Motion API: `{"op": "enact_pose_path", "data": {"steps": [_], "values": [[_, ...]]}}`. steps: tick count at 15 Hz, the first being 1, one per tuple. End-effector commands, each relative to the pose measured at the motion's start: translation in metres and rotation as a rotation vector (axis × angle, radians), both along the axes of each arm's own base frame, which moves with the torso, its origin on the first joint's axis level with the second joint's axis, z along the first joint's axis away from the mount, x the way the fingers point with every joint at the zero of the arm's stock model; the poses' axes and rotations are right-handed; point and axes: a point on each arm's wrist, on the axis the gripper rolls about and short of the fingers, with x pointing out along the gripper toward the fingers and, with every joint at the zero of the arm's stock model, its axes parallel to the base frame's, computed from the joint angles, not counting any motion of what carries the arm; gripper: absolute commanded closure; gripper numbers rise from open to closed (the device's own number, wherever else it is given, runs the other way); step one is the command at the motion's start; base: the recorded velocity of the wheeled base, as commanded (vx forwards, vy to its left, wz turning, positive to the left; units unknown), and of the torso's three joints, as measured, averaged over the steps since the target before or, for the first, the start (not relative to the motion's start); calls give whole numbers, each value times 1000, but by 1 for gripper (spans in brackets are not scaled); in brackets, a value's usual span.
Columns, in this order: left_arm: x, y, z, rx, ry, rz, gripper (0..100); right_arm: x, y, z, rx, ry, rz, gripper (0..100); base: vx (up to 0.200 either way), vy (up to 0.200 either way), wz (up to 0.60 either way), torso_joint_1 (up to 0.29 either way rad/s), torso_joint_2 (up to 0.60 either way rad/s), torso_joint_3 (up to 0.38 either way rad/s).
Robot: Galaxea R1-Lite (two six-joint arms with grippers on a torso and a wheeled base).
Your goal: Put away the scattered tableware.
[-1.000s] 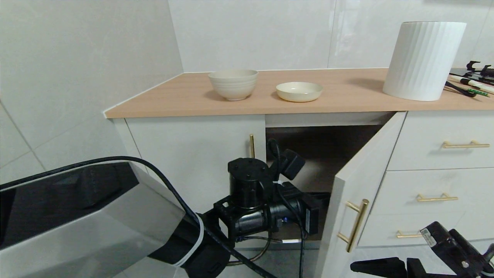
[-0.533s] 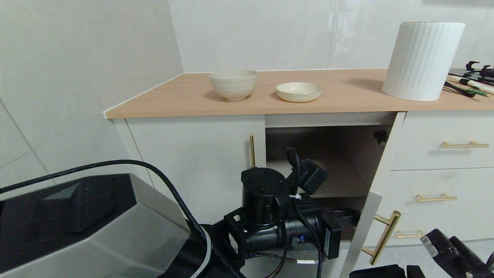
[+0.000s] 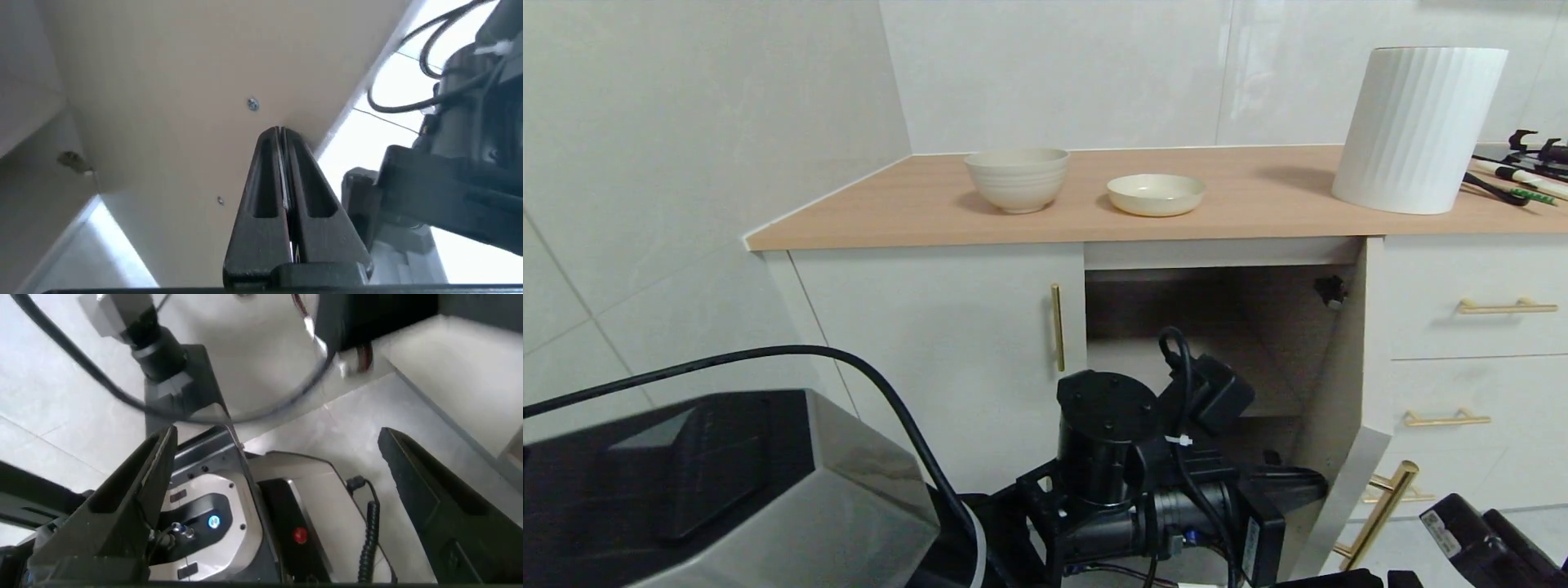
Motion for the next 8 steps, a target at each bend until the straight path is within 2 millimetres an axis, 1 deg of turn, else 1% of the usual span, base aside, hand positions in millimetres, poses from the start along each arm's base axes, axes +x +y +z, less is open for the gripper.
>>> {"op": "enact_pose_path", "data": {"steps": [1,3,4,5,6,7,8], "values": [[-18,-19,1,-4,-2,-65,100,-5,-1,7,32,-37,20,0,0,0,0,0,0,0],[-23,-25,2,-3,1,-90,100,-9,0,10,43,-48,40,0,0,0,0,0,0,0],[-27,-32,-2,2,8,-114,100,-11,1,10,47,-51,60,0,0,0,0,0,0,0],[-26,-37,2,-14,-2,-114,100,-11,2,10,46,-49,61,0,0,0,0,0,0,0],[-26,-37,2,-14,-2,-114,100,-11,2,10,46,-49,61,0,0,0,0,0,0,0],[-11,-20,6,-12,-5,-25,100,-12,2,10,46,-50,63,0,0,0,0,0,0,0],[0,-5,7,-9,-4,26,100,-11,2,10,47,-51,63,0,0,0,0,0,0,0]]}}
